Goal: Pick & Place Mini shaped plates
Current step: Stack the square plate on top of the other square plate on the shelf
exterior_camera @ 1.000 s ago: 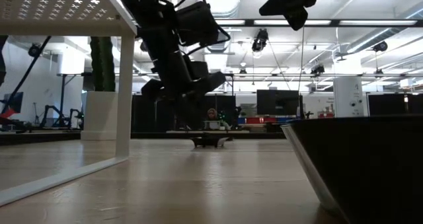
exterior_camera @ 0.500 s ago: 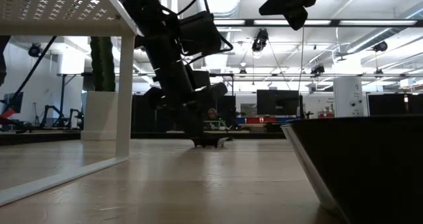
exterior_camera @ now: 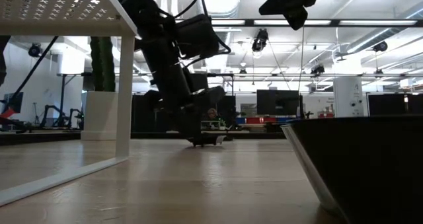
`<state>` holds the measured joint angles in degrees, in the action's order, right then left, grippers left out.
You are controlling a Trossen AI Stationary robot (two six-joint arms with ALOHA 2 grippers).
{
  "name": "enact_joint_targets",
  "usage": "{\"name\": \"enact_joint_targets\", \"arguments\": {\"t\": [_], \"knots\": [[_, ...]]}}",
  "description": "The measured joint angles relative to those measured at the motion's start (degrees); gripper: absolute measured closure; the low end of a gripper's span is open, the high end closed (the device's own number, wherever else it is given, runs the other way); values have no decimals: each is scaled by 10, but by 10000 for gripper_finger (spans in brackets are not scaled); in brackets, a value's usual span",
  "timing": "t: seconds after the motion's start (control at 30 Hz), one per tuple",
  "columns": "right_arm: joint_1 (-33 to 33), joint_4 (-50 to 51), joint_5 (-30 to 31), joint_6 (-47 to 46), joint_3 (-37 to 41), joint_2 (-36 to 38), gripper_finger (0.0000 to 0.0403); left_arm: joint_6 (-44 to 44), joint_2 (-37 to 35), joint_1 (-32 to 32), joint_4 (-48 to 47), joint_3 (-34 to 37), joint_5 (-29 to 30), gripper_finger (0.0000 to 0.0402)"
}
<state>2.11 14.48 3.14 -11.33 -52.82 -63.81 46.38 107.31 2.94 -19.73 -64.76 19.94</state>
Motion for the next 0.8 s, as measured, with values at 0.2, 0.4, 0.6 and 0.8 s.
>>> {"name": "enact_joint_targets", "arguments": {"t": [0.2,0.4,0.6,0.8], "knots": [[0,-1,0,0,0,0,394,4,0,0,48,15,-11,319],[0,-1,0,0,0,0,394,-5,0,0,58,23,-13,319],[0,-3,0,-2,0,0,394,-39,0,0,58,26,-13,347],[0,-3,0,-2,0,0,394,-80,-5,0,57,27,-13,393]]}}
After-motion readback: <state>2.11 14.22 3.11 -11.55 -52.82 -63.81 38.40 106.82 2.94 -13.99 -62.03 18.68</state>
